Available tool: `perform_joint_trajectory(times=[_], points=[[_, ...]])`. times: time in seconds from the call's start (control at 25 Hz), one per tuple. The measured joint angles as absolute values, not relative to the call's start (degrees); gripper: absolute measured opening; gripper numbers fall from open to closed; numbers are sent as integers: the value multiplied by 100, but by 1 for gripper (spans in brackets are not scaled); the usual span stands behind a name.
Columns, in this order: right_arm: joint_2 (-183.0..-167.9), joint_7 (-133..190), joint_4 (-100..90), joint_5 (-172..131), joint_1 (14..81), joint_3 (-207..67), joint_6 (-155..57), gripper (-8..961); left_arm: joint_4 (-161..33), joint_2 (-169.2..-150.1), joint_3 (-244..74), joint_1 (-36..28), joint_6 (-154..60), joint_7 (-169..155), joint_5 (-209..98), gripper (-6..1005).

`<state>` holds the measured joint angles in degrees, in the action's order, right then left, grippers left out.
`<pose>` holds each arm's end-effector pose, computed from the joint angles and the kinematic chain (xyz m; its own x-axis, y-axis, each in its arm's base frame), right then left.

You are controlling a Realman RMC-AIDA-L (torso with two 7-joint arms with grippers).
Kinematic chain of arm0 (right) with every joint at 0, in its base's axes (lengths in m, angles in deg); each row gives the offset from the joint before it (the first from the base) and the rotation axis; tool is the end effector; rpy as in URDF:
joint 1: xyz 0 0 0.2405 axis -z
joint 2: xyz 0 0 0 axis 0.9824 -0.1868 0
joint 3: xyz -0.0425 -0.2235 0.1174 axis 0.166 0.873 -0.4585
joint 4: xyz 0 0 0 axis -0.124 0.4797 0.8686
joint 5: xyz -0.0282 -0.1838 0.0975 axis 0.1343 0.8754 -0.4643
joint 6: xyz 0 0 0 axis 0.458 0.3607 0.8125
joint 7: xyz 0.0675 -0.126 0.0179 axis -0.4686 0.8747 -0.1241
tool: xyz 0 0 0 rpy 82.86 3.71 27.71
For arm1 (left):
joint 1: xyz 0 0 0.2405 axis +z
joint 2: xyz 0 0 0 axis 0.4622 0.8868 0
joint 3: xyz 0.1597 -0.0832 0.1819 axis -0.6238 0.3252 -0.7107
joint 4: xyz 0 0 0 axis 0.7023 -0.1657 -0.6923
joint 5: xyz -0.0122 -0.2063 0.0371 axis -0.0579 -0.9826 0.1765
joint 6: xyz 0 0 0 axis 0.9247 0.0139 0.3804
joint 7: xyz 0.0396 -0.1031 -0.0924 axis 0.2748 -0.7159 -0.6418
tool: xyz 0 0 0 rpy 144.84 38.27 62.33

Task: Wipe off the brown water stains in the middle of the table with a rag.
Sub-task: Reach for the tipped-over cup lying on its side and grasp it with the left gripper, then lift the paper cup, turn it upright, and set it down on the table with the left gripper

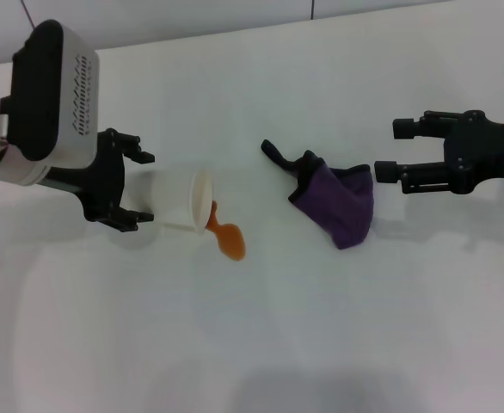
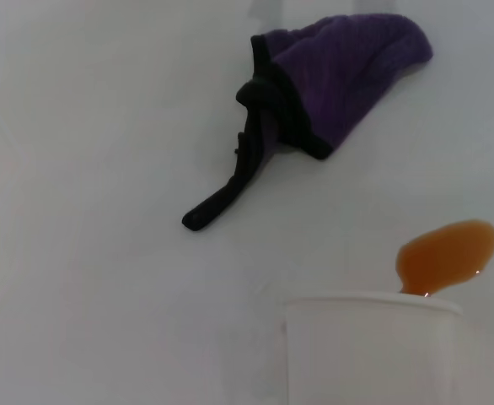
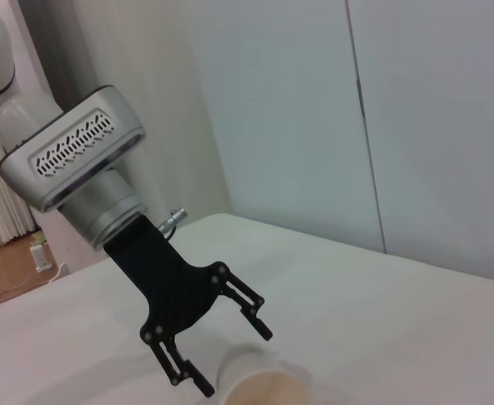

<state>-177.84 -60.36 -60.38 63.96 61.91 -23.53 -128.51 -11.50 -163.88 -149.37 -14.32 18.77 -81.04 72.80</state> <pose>0.2618 0.3150 0.0626 0.7935 -0.3037 -0.5274 -0.4833 -0.8412 -0.2427 -0.1963 0.3953 -0.0267 0.9038 -0.2897 -0.3150 -0.3507 -0.9232 -0.1573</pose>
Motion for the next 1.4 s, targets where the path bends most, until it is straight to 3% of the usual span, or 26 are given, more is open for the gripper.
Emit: perform_joint_trajectory(times=[0.76, 0.96, 1.4], points=[[-17784, -6082, -6032, 6421, 6130, -2128, -12622, 839, -1844, -16389, -14947, -1592, 1502, -7769, 7072, 800], [-17784, -6087, -6029, 6425, 6130, -2121, -12619, 839, -1890, -16389, -14946, -1593, 1434, -7761, 7023, 689], [-17775, -6099, -6053, 6468, 6070, -2102, -12608, 839, -1749, -16377, -14803, -1123, 1484, -7956, 5994, 684]])
